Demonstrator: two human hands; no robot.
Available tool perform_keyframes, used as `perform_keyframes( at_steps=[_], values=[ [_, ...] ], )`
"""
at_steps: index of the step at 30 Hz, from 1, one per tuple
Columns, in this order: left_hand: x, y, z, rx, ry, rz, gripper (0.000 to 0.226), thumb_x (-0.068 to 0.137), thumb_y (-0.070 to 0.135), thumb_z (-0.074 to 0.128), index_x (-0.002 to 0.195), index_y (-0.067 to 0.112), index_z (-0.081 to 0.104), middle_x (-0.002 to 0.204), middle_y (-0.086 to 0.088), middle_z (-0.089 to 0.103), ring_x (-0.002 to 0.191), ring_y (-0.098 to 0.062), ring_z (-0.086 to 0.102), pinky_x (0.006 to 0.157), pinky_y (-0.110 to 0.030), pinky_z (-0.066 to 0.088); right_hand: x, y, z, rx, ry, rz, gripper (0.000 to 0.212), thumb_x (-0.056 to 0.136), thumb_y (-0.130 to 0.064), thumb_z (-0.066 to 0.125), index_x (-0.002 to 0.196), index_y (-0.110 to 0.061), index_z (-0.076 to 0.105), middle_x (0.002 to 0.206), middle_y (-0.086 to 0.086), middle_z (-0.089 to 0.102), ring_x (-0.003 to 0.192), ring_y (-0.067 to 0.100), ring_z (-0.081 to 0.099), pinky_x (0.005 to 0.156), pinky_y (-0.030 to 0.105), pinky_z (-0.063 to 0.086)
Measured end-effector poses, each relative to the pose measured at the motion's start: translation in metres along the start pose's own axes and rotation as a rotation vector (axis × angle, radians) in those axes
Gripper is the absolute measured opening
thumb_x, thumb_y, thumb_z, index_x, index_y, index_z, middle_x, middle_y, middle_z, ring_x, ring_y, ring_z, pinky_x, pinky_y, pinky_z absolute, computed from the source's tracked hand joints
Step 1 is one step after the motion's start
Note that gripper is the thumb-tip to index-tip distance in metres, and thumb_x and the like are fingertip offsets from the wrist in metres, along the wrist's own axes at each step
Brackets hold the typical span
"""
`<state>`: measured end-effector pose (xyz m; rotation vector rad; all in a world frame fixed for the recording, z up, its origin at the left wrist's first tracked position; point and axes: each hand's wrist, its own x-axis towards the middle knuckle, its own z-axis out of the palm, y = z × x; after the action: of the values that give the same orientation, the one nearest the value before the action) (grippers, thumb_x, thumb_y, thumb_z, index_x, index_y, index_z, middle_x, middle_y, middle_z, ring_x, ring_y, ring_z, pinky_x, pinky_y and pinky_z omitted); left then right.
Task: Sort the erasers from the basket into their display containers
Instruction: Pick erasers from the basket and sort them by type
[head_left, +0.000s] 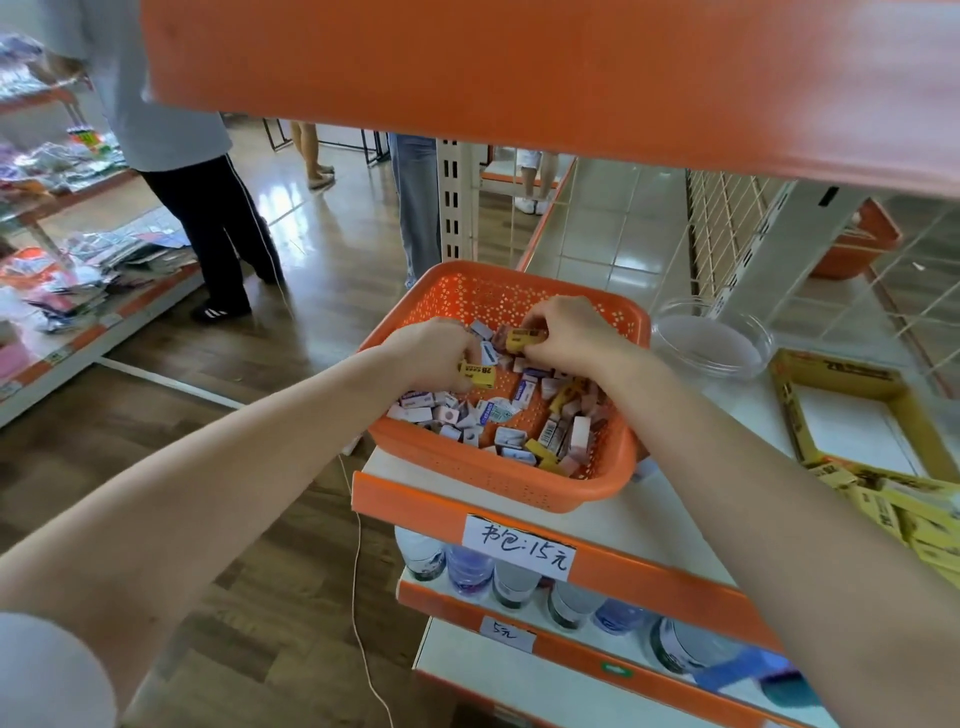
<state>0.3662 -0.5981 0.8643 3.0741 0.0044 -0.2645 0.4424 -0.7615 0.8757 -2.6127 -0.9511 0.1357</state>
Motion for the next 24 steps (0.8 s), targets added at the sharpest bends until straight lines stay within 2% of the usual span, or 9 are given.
perform_keyframes(
  at_steps=[3,7,11,15,17,19,20,22,24],
  values=[
    [-0.007,0.007,-0.012,-0.104,0.097,0.015,0.036,0.082,0.032,0.067,0.116,0.023,0.060,0.100,0.005,0.062,0.088,-0.014,0.057,0.075,-0.034,0.052,-0.014,0.000,-0.016,0.017,0.090,-0.067,0.029,0.085,-0.018,0.064,0.113,-0.013,0.063,0.113,0.003,0.060,0.093,0.012,0.052,0.074,0.021,0.039],
    [-0.010,0.044,-0.034,-0.260,0.200,0.120,0.030,0.082,0.034,0.067,0.110,0.023,0.061,0.085,0.012,0.060,0.076,-0.010,0.061,0.063,-0.025,0.051,-0.050,0.024,-0.050,0.115,0.186,-0.061,0.025,0.084,-0.014,0.065,0.109,-0.013,0.063,0.102,-0.001,0.060,0.089,0.009,0.052,0.068,0.012,0.037],
    [0.002,0.107,-0.052,-0.435,0.275,0.250,0.022,0.084,0.029,0.066,0.105,0.028,0.060,0.086,0.013,0.060,0.075,-0.008,0.063,0.067,-0.026,0.054,-0.097,0.070,-0.083,0.160,0.331,0.076,0.027,0.082,-0.014,0.069,0.108,-0.014,0.065,0.105,0.000,0.059,0.092,0.014,0.057,0.083,0.023,0.046],
    [0.026,0.177,-0.053,-0.372,0.188,0.417,0.027,0.081,0.034,0.061,0.107,0.029,0.060,0.098,0.011,0.061,0.088,-0.012,0.060,0.077,-0.030,0.051,-0.156,0.124,-0.111,0.164,0.352,0.296,0.031,0.081,-0.015,0.071,0.112,-0.016,0.064,0.108,0.001,0.063,0.095,0.016,0.061,0.088,0.028,0.048],
    [0.035,0.210,-0.047,-0.304,0.153,0.487,0.023,0.080,0.032,0.062,0.103,0.029,0.060,0.099,0.005,0.063,0.089,-0.016,0.060,0.077,-0.031,0.050,-0.188,0.146,-0.122,0.133,0.311,0.388,0.028,0.084,-0.020,0.069,0.111,-0.025,0.063,0.104,-0.003,0.063,0.092,0.012,0.060,0.082,0.017,0.046],
    [0.039,0.239,-0.039,-0.265,0.122,0.554,0.025,0.080,0.029,0.066,0.104,0.022,0.061,0.095,0.002,0.061,0.089,-0.018,0.059,0.071,-0.027,0.042,-0.220,0.159,-0.128,0.056,0.267,0.456,0.027,0.086,-0.022,0.066,0.113,-0.024,0.063,0.098,-0.006,0.060,0.089,0.010,0.056,0.063,0.000,0.036],
    [0.040,0.254,-0.036,-0.257,0.100,0.594,0.027,0.081,0.029,0.068,0.106,0.019,0.062,0.094,0.004,0.059,0.088,-0.016,0.056,0.066,-0.023,0.035,-0.235,0.165,-0.129,0.017,0.267,0.471,0.027,0.086,-0.022,0.067,0.113,-0.021,0.064,0.096,-0.006,0.059,0.089,0.012,0.057,0.061,0.000,0.035],
    [0.040,0.277,-0.030,-0.233,0.066,0.680,0.031,0.082,0.029,0.069,0.110,0.019,0.061,0.097,0.007,0.056,0.084,-0.009,0.049,0.062,-0.019,0.028,-0.258,0.174,-0.125,-0.021,0.259,0.486,0.028,0.083,-0.021,0.070,0.111,-0.015,0.067,0.097,-0.001,0.063,0.092,0.017,0.060,0.067,0.011,0.040],
    [0.042,0.296,-0.024,-0.179,0.043,0.730,0.031,0.083,0.028,0.069,0.112,0.020,0.061,0.100,0.008,0.057,0.086,-0.007,0.048,0.068,-0.020,0.032,-0.271,0.183,-0.112,0.022,0.235,0.506,0.027,0.082,-0.017,0.071,0.108,-0.012,0.068,0.099,0.004,0.065,0.091,0.020,0.062,0.078,0.025,0.046]
  ],
)
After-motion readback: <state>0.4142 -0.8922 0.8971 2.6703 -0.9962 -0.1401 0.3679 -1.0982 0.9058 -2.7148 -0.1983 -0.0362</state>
